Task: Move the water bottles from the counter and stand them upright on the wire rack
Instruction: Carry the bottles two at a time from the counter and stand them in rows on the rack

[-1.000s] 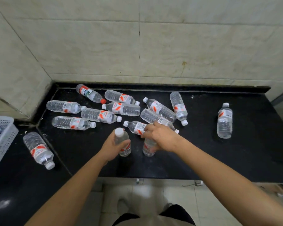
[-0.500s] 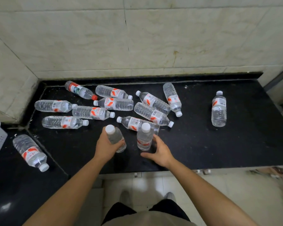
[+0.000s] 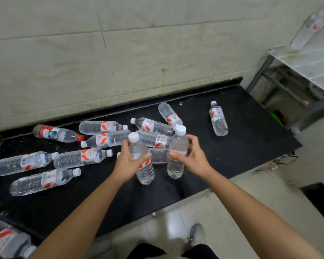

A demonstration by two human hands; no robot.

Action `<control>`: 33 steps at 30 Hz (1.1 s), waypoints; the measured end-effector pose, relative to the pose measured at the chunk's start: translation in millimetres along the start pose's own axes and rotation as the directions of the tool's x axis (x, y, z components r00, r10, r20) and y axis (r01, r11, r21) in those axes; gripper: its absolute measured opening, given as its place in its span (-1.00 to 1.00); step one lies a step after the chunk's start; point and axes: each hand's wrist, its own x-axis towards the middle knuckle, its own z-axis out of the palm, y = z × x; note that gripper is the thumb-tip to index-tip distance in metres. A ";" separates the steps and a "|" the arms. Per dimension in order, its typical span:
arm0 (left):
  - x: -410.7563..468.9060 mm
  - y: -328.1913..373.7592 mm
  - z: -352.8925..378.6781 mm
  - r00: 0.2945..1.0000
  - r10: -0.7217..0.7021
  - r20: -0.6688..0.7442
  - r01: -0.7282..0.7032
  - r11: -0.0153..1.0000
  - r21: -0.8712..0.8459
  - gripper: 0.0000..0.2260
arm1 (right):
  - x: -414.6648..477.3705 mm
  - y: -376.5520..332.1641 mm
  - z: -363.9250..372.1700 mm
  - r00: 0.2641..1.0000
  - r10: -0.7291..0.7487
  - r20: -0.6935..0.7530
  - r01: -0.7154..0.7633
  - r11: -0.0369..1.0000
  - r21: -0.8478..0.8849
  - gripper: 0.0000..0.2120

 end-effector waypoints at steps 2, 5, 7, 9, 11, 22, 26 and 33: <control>13.6 36.1 18.8 0.994 0.094 0.058 -0.093 0.995 -0.018 -0.40 | -5.6 -16.6 -34.9 0.996 -0.044 -0.073 0.047 0.998 0.042 -0.34; 29.2 101.4 59.1 0.969 0.221 0.113 -0.213 0.973 -0.085 -0.47 | -15.0 -44.8 -93.1 0.968 -0.101 -0.229 0.128 0.986 0.107 -0.37; 33.4 147.8 89.7 0.942 0.301 0.147 -0.279 0.947 -0.158 -0.51 | -24.3 -61.0 -137.6 0.936 -0.142 -0.322 0.189 0.975 0.117 -0.49; 34.3 191.5 122.4 0.906 0.382 0.181 -0.335 0.910 -0.244 -0.59 | -34.8 -67.9 -183.2 0.892 -0.169 -0.418 0.240 0.963 0.122 -0.57; 33.1 230.1 158.8 0.876 0.433 0.211 -0.357 0.878 -0.320 -0.68 | -44.6 -67.2 -225.8 0.832 -0.180 -0.525 0.295 0.944 0.145 -0.50; 27.6 364.8 425.6 0.746 0.579 0.329 -0.405 0.787 -0.466 -0.61 | -84.4 -29.1 -466.3 0.642 -0.125 -0.757 0.491 0.825 0.280 -0.59; 28.6 406.2 509.1 0.700 0.633 0.331 -0.457 0.753 -0.474 -0.60 | -84.5 -13.9 -552.6 0.617 -0.162 -0.770 0.482 0.851 0.207 -0.49; 78.2 446.7 614.1 0.714 0.634 0.298 -0.468 0.748 -0.472 -0.59 | -40.1 17.2 -666.8 0.590 -0.109 -0.800 0.453 0.865 0.217 -0.53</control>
